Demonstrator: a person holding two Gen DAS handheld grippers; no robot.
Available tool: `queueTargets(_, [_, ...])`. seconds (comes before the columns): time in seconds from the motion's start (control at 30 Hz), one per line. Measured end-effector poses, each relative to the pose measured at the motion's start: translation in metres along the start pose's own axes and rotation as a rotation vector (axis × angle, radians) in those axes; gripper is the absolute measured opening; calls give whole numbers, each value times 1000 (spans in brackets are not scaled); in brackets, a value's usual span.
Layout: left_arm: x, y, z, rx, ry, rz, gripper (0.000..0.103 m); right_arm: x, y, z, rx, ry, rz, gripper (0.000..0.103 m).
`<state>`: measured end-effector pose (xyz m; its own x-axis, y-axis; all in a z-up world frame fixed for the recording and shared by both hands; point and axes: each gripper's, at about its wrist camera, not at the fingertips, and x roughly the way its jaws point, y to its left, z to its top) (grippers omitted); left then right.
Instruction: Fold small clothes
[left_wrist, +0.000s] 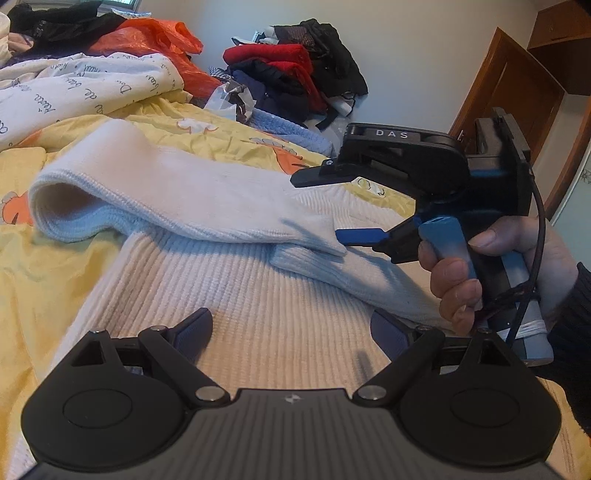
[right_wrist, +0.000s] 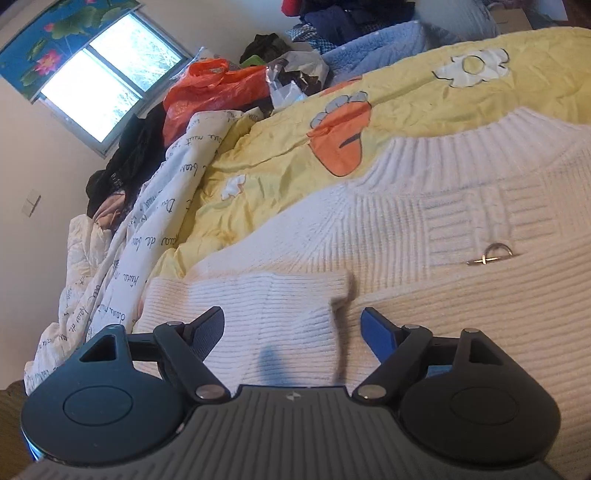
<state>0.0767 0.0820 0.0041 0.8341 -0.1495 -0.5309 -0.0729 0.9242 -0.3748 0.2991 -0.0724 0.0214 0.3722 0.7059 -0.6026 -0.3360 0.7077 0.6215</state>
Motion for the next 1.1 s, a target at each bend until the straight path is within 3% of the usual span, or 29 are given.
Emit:
queueTargets(0.07, [0, 1, 0, -10, -2, -6, 93, 4, 5, -2, -38, 15, -18, 69])
queueTargets(0.2, [0, 2, 0, -18, -3, -11, 94, 9, 16, -9, -158, 22, -102, 39])
queueTargets(0.3, [0, 2, 0, -19, -3, -12, 94, 5, 14, -12, -176, 1, -122, 15])
queueTargets(0.5, [0, 2, 1, -12, -2, -6, 94, -16, 16, -11, -167, -56, -44, 12])
queueTargets(0.7, [1, 1, 0, -2, 0, 0, 94, -65, 5, -1, -158, -120, -7, 12])
queueTargets(0.87, [1, 0, 0, -2, 0, 1, 94, -104, -36, 1, -116, -150, -80, 11])
queueTargets(0.97, [1, 0, 0, 0, 1, 2, 94, -104, -63, -7, -85, -128, -159, 14])
queueTargets(1.1, [1, -1, -1, 9, 3, 9, 94, -95, -82, -23, -17, -120, -191, 33])
